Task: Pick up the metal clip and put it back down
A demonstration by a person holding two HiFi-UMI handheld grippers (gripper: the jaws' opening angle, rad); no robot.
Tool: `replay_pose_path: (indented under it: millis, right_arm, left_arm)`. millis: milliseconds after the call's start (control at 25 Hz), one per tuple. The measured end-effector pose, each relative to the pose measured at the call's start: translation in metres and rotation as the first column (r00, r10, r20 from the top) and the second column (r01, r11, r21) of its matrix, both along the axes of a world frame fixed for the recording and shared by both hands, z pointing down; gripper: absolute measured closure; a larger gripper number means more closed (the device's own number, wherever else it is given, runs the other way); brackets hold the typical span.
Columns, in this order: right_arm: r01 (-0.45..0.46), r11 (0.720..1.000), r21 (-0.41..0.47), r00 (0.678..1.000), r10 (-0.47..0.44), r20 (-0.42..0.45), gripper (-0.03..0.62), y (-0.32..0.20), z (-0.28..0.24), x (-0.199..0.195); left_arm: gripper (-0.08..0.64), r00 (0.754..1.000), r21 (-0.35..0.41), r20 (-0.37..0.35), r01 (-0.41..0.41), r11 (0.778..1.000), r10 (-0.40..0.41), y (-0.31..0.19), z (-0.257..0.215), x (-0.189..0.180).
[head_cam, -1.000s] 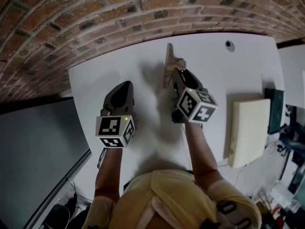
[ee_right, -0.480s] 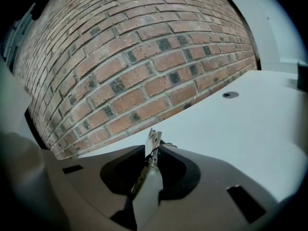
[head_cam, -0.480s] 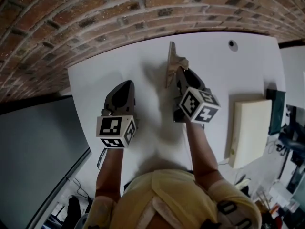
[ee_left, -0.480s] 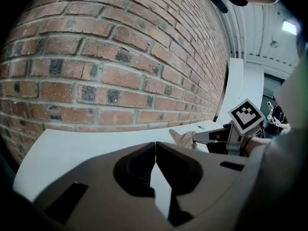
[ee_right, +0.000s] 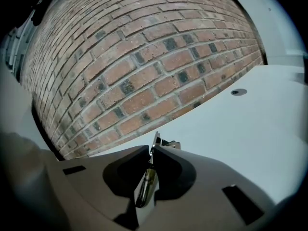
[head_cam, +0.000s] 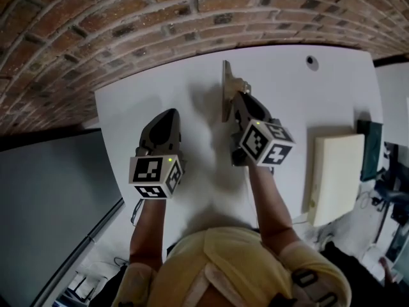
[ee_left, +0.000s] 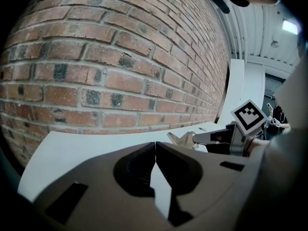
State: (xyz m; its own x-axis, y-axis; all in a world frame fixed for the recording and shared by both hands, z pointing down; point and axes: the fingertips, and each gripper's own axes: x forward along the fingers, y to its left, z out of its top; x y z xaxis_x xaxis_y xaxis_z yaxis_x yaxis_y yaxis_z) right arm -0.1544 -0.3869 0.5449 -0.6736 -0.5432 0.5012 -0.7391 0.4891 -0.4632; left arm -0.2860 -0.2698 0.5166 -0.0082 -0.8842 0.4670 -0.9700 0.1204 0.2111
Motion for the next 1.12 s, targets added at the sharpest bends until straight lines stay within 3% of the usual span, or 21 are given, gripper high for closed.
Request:
replay_pose_path:
  millis: [720, 1120]
  right_arm:
    - [0.106, 0.993, 0.057, 0.992, -0.109, 0.058, 0.571, 0.037, -0.042, -0.001]
    - [0.083, 0.989, 0.124, 0.991, -0.095, 0.092, 0.571, 0.060, -0.087, 0.031]
  left_arm:
    - [0.555, 1.000, 0.032, 0.016, 0.001, 0.999, -0.002, 0.026, -0.036, 0.016]
    - [0.555, 0.998, 0.077, 0.036, -0.050, 0.996, 0.047, 0.040, -0.068, 0.044]
